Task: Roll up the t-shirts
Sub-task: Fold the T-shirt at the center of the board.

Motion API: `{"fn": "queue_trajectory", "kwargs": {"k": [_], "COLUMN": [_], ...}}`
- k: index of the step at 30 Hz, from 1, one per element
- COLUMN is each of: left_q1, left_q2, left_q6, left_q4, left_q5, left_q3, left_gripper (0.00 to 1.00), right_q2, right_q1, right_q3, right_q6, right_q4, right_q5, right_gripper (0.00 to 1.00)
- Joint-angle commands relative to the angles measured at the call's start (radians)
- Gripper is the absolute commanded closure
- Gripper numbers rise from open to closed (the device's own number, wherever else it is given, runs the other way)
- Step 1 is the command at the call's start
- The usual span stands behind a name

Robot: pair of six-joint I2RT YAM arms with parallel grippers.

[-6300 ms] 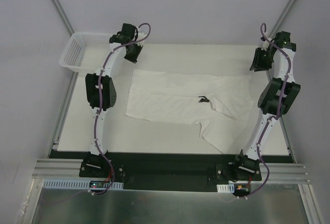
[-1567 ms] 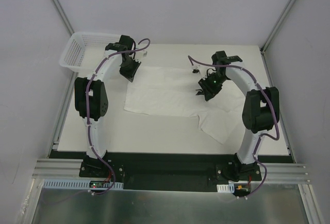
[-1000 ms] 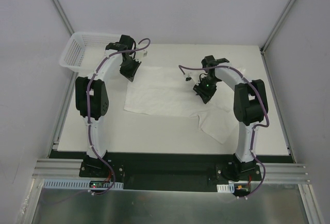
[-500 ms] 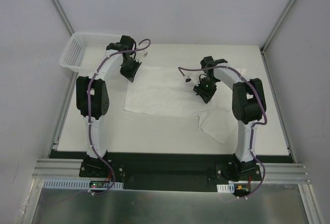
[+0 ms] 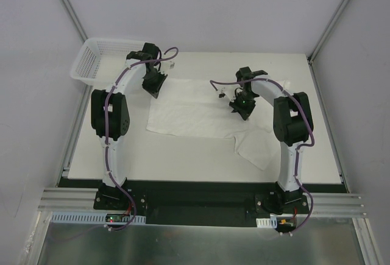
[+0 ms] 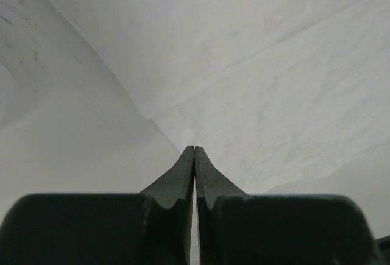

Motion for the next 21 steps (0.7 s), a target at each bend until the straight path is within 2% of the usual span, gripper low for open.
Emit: {"fn": "queue_trajectory", "kwargs": {"k": [1,3,17,18,19,21], "left_q1": [0.007,0.007,0.006,0.007,0.007,0.007], "left_q2": [0.006,0.01,0.021,0.023,0.023,0.024], "left_q6": [0.006,0.004,0.003,0.003,0.003,0.003], "left_q4": [-0.026,-0.026,-0.027,-0.027,-0.026,-0.027], "left_q5": [0.013,0.013,0.018,0.02,0.021,0.02], "left_q3": [0.045,0.051,0.064,0.065,0.065,0.067], "left_gripper": [1.0,1.0,1.0,1.0,1.0,1.0], "right_q2": [-0.044,-0.061,0.009,0.019,0.037,0.055], "right_q1": [0.003,0.005,0.003,0.005,0.005,0.005], "right_q3": [0.042,0.059,0.168,0.171,0.176,0.196], "right_q6": [0.021,0.034,0.195,0.209,0.218,0.237], "right_q4": [-0.021,-0.031,-0.13,-0.131,-0.131,-0.145], "right_q5": [-0.028,-0.057,-0.249,-0.252,-0.254,-0.248], "right_gripper": [0.95,0.99,0.99,0.97,0.88,0.8]}}
